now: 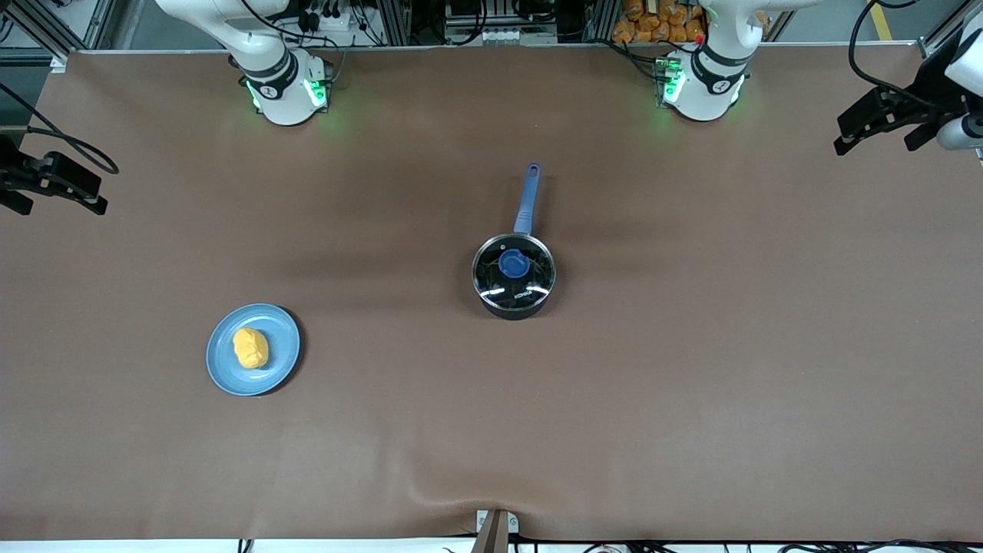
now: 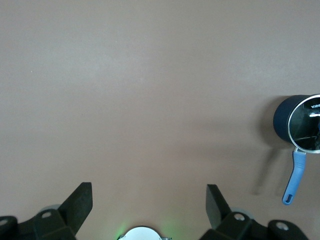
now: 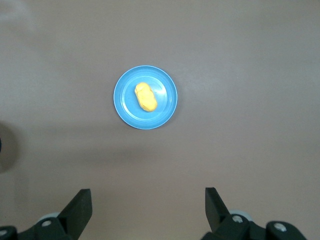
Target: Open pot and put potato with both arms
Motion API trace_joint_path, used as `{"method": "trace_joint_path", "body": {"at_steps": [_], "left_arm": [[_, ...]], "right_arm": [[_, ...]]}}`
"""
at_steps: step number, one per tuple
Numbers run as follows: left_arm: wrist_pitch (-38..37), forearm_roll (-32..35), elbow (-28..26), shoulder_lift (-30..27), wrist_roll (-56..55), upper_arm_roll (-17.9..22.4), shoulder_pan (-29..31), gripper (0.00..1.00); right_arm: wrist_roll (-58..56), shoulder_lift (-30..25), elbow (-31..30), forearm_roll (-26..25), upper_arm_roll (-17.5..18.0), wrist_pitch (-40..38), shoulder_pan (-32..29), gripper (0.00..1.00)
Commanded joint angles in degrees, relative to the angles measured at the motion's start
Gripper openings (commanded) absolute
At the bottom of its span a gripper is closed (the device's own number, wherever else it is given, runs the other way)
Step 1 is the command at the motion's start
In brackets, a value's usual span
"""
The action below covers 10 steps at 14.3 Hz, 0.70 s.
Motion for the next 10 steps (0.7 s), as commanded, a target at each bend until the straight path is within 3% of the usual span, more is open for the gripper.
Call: {"method": "trace_joint_path", "body": {"at_steps": [1,10], "left_arm": [[-2.9,1.1,3.8,2.5,1.3,0.1,0.3,1.0],[-3.3,1.0,6.7,7.6,1.5,-0.5,-0.9,1.0]], "right_arm": [[0.6,0.2,0.8,0.9,-0.1,-0.5,-0.3,1.0],[0.6,0.2,0.8,1.0,-0.1,-0.2,-0.6,1.0]]}}
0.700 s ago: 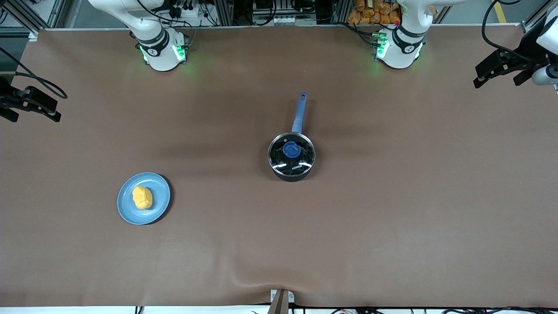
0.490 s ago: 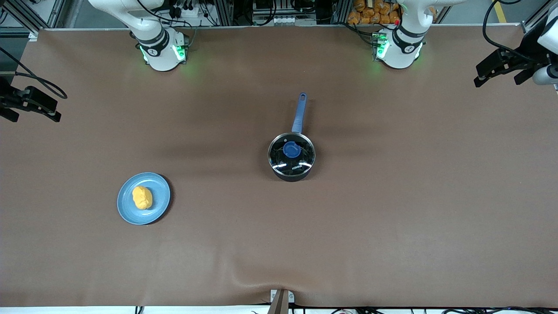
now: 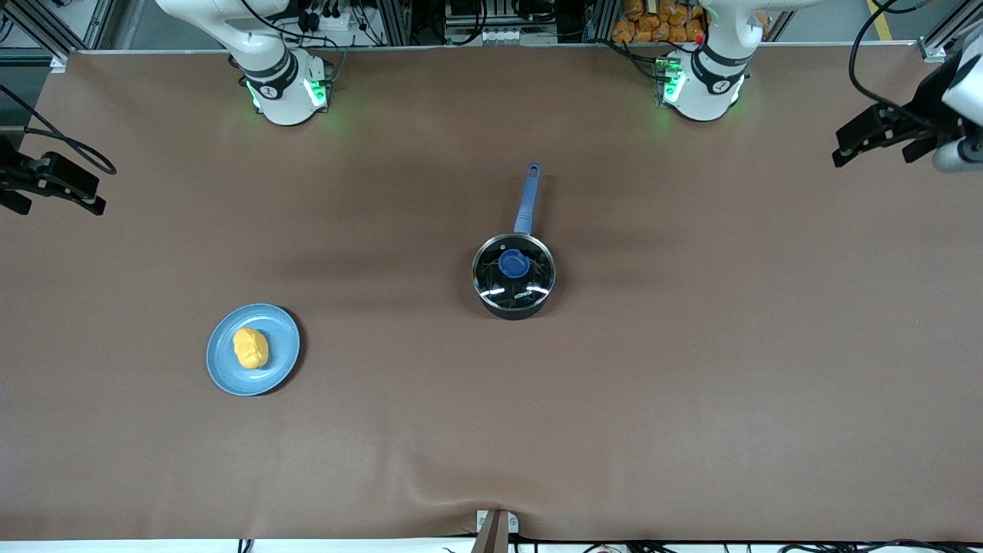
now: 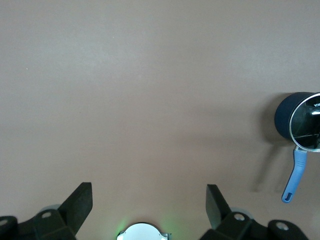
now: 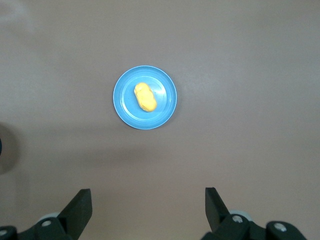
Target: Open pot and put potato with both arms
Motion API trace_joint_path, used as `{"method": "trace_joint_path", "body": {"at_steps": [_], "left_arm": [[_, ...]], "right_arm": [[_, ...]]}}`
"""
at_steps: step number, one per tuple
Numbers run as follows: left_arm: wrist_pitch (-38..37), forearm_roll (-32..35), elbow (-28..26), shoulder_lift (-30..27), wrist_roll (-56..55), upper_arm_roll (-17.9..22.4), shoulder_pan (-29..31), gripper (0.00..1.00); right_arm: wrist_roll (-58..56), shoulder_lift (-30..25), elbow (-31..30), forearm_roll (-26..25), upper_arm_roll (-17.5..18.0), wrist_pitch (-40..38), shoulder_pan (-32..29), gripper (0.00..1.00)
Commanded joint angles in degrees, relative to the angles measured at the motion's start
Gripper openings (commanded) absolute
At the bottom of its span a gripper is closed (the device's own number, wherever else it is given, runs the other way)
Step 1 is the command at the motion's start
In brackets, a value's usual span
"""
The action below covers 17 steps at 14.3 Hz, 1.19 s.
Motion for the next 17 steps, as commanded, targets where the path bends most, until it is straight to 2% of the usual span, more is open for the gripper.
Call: {"method": "trace_joint_path", "body": {"at_steps": [1,5,9,15,17], "left_arm": [[-1.4,-0.1,2.6,3.3,1.5,-0.7,-0.6,1.0],[1.5,-1.7,2.5,6.6,-1.5,-2.1,-4.0,1.0],[7.5,-1.3,2.6,11.1,-18.8,-5.0,-10.2,1.0],[16.9,-0.9,2.6,19.5,-34.0,-5.0,-19.9,1.0],[19.8,-0.7,2.6,22.8,-43.1,-4.8,-23.8,1.0]], "right_arm": [[0.5,0.2,0.8,0.9,0.1,-0.3,-0.5,1.0],[0.5,0.2,0.8,0.9,0.1,-0.2,-0.5,1.0],[0.5,0.2,0.8,1.1,0.1,-0.2,-0.5,1.0],[-0.3,0.9,0.8,0.6,0.4,2.2,0.5,1.0],[-0.3,1.3,0.8,0.9,0.5,3.2,0.4,1.0]]}}
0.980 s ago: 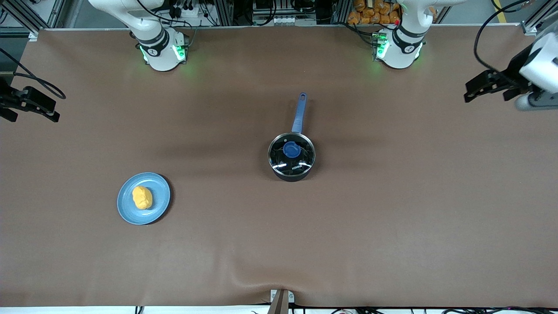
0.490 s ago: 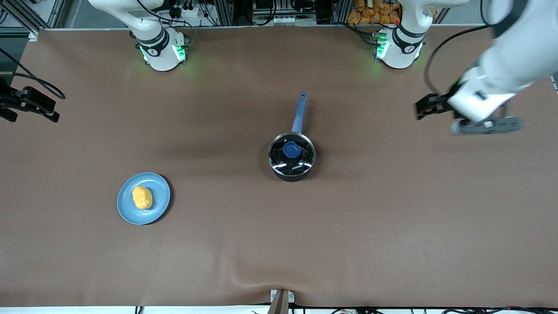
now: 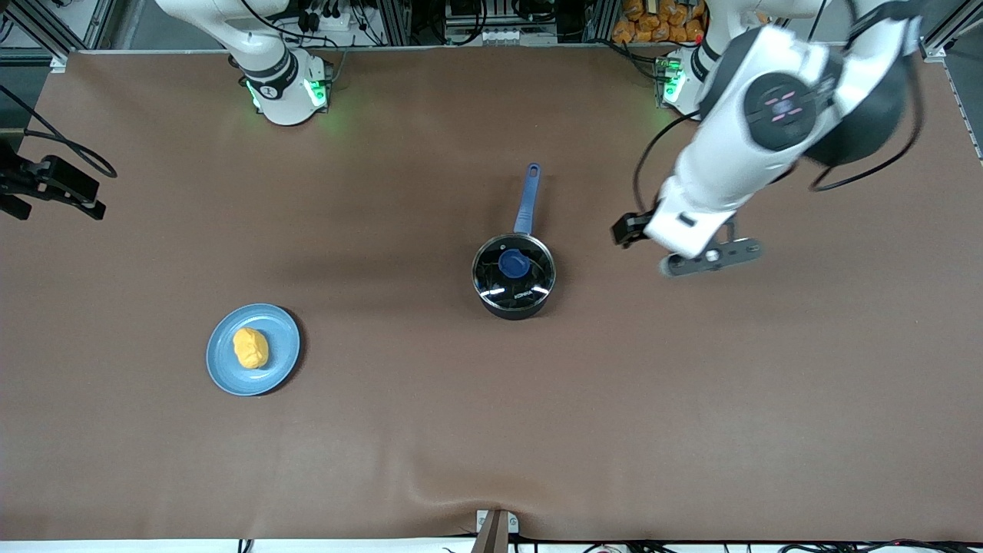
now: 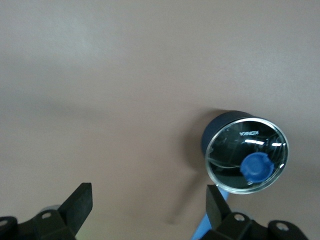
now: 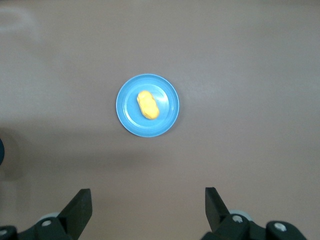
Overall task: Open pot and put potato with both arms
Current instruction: 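Reach the left gripper to the pot lid and grasp its blue knob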
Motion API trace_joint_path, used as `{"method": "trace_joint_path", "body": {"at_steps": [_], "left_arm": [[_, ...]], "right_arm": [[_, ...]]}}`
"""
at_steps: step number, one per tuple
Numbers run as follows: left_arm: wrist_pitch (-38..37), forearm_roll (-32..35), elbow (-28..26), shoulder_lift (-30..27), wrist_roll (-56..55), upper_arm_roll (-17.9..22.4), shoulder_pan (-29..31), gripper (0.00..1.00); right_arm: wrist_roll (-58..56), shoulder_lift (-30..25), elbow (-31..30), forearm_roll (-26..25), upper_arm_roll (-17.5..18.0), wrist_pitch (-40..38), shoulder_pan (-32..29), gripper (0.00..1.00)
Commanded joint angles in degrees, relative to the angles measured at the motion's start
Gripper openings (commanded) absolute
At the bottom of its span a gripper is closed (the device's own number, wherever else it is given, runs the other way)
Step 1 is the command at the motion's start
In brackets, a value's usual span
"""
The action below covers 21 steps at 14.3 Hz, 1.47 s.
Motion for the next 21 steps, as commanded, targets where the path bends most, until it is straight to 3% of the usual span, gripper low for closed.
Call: {"method": "trace_joint_path", "body": {"at_steps": [1,5,9,14,20,21], "left_arm": [[4.0,1.5,1.8,4.7,-11.6,0.4,-4.6,1.0],[12.3,3.2,1.8,10.8,-27.6,0.4,-9.3,1.0],[16.1,6.6,2.2,15.1,-39.9,0.4,-12.3,1.0],[19.4,7.2,2.3,17.8,-46.3,0.8,-15.4,1.0],[24.3,10.5,2.5,21.0,-52.4,1.0,-17.0,1.0],[24.4,10.9,3.1,21.4,-53.1,0.9,-17.2,1.0]], "right_arm": [[-0.2,1.4,0.7,0.9,0.0,0.9,-0.1,1.0],[-0.2,1.6,0.7,0.8,0.0,1.0,0.2,1.0],[-0.3,2.3,0.8,0.9,0.1,1.1,0.7,1.0],[-2.9,4.4,-0.7,0.9,0.1,5.3,0.8,1.0],[-2.8,8.3,-10.3,1.1,0.2,18.5,0.5,1.0],[-2.8,9.9,-10.6,3.0,0.1,19.2,0.5,1.0]]}}
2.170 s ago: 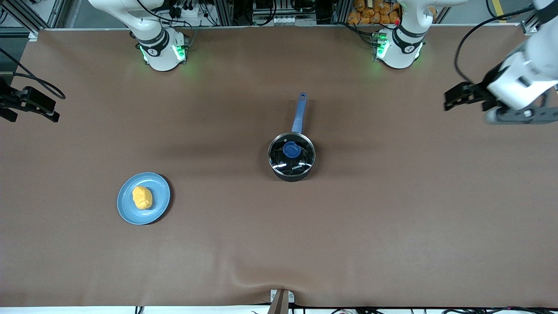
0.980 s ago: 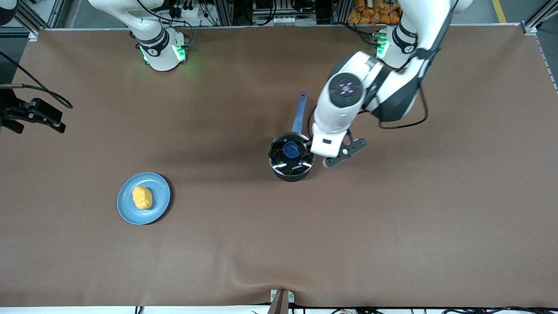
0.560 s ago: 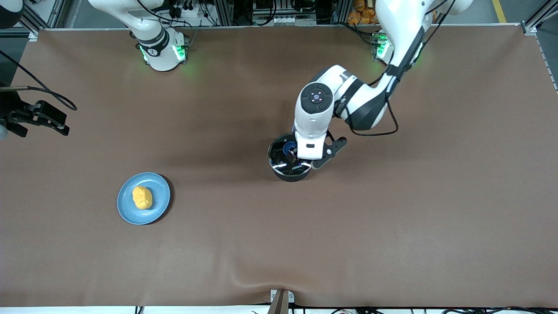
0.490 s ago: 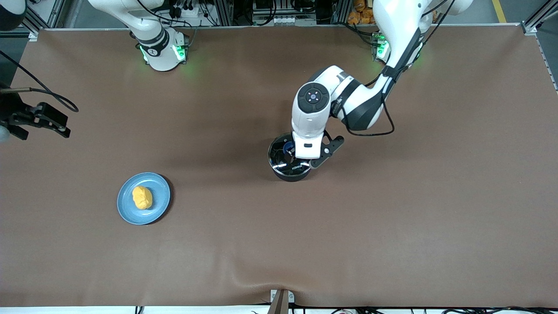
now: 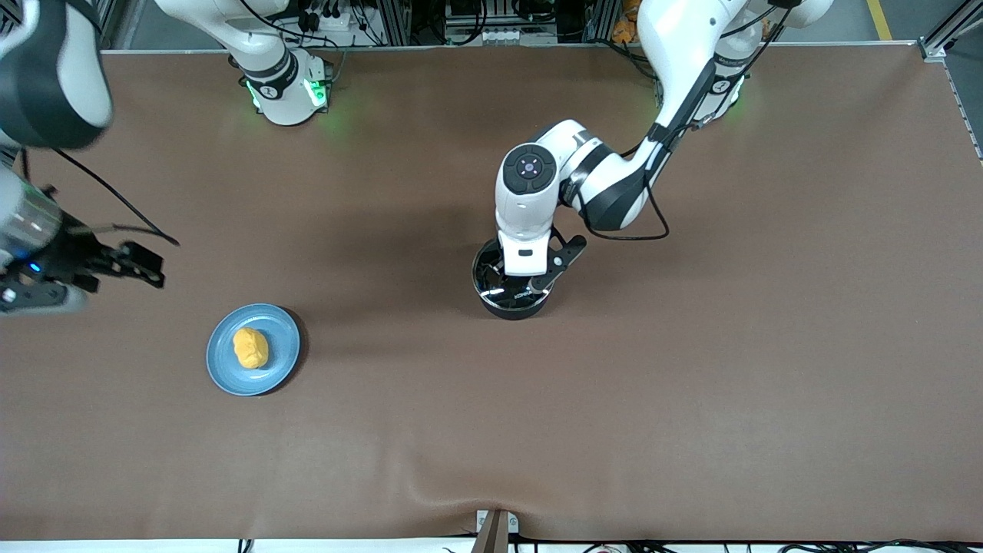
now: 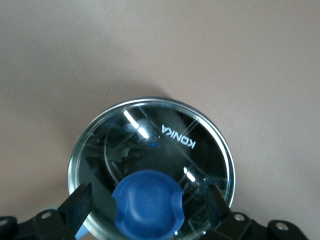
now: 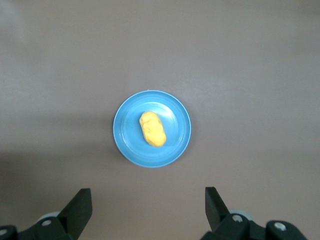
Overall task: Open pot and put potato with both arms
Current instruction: 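Lift the lid with the left gripper while the right gripper reaches the potato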
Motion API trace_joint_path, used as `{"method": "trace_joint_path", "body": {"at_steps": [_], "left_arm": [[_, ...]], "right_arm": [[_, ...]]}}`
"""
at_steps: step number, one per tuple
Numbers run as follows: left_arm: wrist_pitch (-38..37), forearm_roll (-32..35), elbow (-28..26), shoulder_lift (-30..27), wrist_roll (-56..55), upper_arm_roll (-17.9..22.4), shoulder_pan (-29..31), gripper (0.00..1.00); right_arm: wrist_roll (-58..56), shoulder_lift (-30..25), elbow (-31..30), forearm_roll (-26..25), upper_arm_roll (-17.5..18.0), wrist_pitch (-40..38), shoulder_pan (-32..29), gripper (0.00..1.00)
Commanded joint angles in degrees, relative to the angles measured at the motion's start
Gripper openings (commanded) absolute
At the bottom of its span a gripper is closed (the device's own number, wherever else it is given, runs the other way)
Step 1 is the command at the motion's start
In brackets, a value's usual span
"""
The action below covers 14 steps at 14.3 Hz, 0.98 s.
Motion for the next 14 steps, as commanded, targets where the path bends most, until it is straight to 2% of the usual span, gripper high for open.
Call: {"method": "trace_joint_path", "body": {"at_steps": [1,2,8,11,14], "left_arm": [[0.8,2.3,2.4,2.2,-2.9,0.5,-1.1,1.0],[0.8,2.3,2.4,2.2,-3.4,0.5,-1.3,1.0],[0.8,2.1,2.4,2.3,-4.3,0.4,-2.1,1.0],[0.8,2.1,2.4,2.1,-5.9,0.3,-2.2,0.99],[0.7,2.3,2.0,2.2,-5.9,0.3,-2.0,0.91]], "right_arm": [[-0.8,3.0,-1.9,5.2,-0.3,2.5,-0.5,1.0],[-0.9,5.1,-1.9,6.9,-0.3,3.4,-1.1,1.0],[-7.2,14.6,-2.1,7.1,-0.3,9.9,-2.1,1.0],[-7.5,16.8,-2.2,7.3,-0.2,10.8,-2.3,1.0],[-7.5,17.5,-3.5,7.4,-0.2,12.9,-2.1,1.0]]}}
